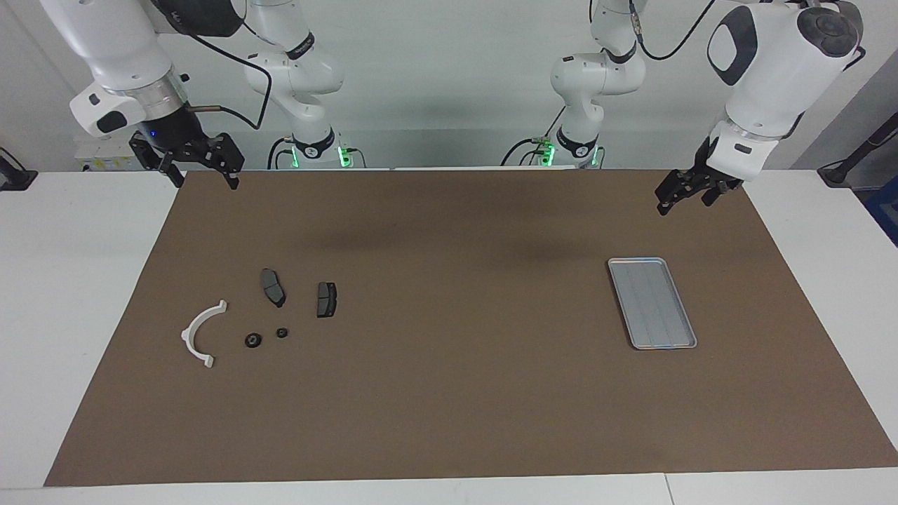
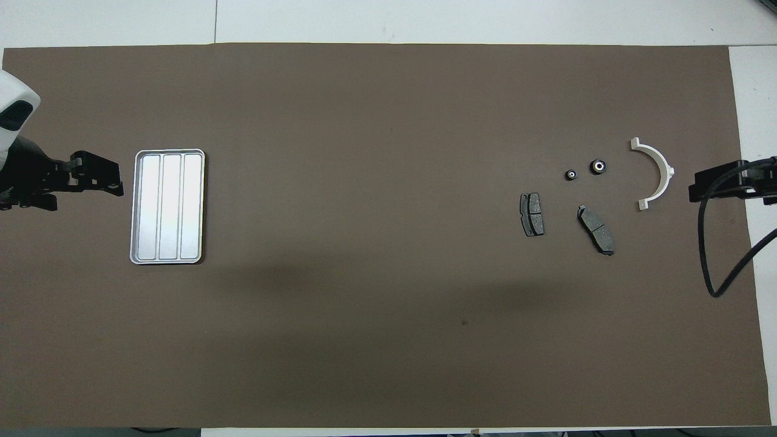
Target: Place bearing gear from tray to pile
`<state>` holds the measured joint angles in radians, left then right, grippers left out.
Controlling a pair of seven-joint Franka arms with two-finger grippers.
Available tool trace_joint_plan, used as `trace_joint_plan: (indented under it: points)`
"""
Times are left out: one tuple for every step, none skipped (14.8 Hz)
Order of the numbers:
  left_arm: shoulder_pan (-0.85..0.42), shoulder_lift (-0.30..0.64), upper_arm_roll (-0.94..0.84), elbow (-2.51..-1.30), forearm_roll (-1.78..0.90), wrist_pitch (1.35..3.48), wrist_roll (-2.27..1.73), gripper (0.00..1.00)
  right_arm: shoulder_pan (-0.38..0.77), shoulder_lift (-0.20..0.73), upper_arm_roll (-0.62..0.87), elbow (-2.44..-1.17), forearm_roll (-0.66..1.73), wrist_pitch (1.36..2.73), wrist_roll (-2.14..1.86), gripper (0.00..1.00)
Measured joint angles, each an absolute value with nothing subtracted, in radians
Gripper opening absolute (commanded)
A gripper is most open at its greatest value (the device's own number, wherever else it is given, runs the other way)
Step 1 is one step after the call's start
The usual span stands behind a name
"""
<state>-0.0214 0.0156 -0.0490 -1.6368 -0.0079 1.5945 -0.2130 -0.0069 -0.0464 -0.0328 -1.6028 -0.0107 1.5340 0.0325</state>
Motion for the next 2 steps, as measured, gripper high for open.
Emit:
trace_joint_plan:
  points:
    - [-0.021,0.016,-0.049,-1.637,-0.008,1.594,-0.213,1.0,-0.007,-0.046,-0.033,-1.603,-0.011,1.534,0.033,1.0]
    - [-0.021,0.016,-0.049,-1.637,-0.008,1.594,-0.213,1.0,-0.007,-0.046,-0.033,-1.603,-0.011,1.534,0.033,1.0]
